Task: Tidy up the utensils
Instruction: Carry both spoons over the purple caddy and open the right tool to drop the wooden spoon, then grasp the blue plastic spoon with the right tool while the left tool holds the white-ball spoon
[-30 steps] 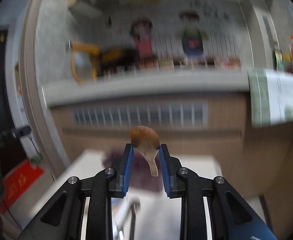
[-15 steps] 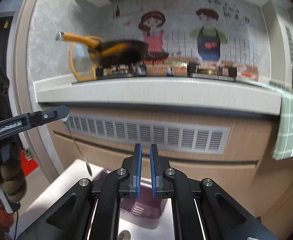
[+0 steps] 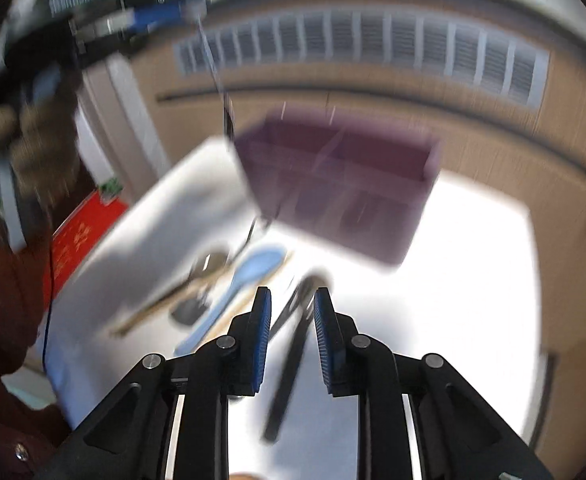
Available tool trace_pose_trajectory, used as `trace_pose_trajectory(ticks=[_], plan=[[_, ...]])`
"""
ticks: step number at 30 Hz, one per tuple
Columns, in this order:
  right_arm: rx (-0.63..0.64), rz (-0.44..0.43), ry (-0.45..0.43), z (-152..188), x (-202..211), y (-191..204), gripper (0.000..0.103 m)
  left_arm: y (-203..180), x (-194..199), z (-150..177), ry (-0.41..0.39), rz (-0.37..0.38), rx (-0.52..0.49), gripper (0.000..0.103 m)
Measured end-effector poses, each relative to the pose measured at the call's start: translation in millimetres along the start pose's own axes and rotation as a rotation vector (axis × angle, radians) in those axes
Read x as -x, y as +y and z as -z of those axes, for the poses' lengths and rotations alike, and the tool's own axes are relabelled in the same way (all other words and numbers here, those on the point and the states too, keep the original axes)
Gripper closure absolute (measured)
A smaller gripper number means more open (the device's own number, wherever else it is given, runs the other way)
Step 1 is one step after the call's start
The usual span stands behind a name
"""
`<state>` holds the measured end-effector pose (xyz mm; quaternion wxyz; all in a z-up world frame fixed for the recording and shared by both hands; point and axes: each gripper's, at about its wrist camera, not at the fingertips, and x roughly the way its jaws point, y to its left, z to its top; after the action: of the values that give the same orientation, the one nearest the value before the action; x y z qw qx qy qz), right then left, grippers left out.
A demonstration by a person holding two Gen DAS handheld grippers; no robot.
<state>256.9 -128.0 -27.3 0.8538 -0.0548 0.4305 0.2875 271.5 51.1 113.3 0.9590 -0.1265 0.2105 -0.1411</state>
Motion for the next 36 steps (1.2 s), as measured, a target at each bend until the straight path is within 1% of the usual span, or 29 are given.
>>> trace_pose_trajectory(ticks=[2, 5, 7, 10, 13, 14, 15, 16, 17, 18, 20, 22, 23, 25, 26, 27, 28, 29, 31, 33, 34, 35, 36], plan=[[0.009, 0.01, 0.014, 7, -13, 11, 0.082, -2, 8, 6, -0.003, -0.027, -0.014, 0.081], [-0.024, -0.005, 0.008, 0, -28, 23, 0.082, -1, 22, 18, 0.0, -0.062, -0.029, 0.081], [-0.074, -0.016, 0.018, -9, -45, 28, 0.082, 4, 34, 29, 0.0, -0.089, -0.036, 0.081], [-0.165, -0.003, 0.032, -22, -70, 31, 0.082, 19, 51, 42, 0.004, -0.134, -0.026, 0.081], [-0.199, 0.061, 0.029, -35, -87, 32, 0.082, 40, 63, 51, 0.009, -0.159, 0.019, 0.081], [-0.184, 0.105, 0.037, -40, -96, 35, 0.081, 48, 67, 54, 0.011, -0.167, 0.036, 0.081], [-0.168, 0.137, 0.049, -44, -104, 38, 0.073, 55, 71, 57, 0.013, -0.174, 0.051, 0.081], [-0.16, 0.151, 0.059, -46, -106, 41, 0.069, 61, 75, 60, 0.014, -0.18, 0.062, 0.081], [-0.142, 0.184, 0.078, -47, -115, 45, 0.064, 66, 78, 63, 0.014, -0.183, 0.069, 0.081], [-0.118, 0.221, 0.061, -48, -116, 50, 0.064, 71, 82, 66, 0.012, -0.187, 0.079, 0.081], [-0.079, 0.261, 0.082, -48, -119, 58, 0.064, 79, 88, 72, 0.009, -0.192, 0.098, 0.081], [-0.051, 0.278, 0.103, -47, -117, 63, 0.066, 87, 93, 77, 0.012, -0.19, 0.12, 0.081], [-0.048, 0.276, 0.11, -47, -115, 62, 0.069, 89, 95, 80, 0.015, -0.186, 0.126, 0.081], [-0.051, 0.24, 0.109, -43, -104, 61, 0.073, 90, 96, 83, 0.029, -0.17, 0.131, 0.081], [-0.049, 0.228, 0.087, -40, -94, 60, 0.076, 89, 96, 83, 0.034, -0.164, 0.131, 0.081], [-0.041, 0.231, 0.054, -37, -82, 61, 0.082, 87, 97, 84, 0.04, -0.154, 0.129, 0.081], [-0.027, 0.239, 0.023, -34, -69, 61, 0.093, 85, 97, 83, 0.042, -0.147, 0.128, 0.081], [-0.018, 0.246, -0.006, -31, -56, 60, 0.098, 82, 98, 83, 0.043, -0.139, 0.125, 0.081], [-0.017, 0.243, -0.076, -25, -28, 58, 0.098, 72, 98, 80, 0.042, -0.122, 0.112, 0.081], [-0.001, 0.258, -0.126, -19, -5, 56, 0.099, 61, 97, 77, 0.042, -0.106, 0.103, 0.081], [-0.003, 0.254, -0.132, -17, 2, 54, 0.099, 57, 96, 76, 0.044, -0.097, 0.104, 0.081], [-0.013, 0.233, -0.129, -18, 5, 52, 0.098, 53, 95, 74, 0.045, -0.093, 0.105, 0.081], [-0.023, 0.196, -0.114, -17, 7, 49, 0.095, 49, 95, 73, 0.043, -0.095, 0.105, 0.081]])
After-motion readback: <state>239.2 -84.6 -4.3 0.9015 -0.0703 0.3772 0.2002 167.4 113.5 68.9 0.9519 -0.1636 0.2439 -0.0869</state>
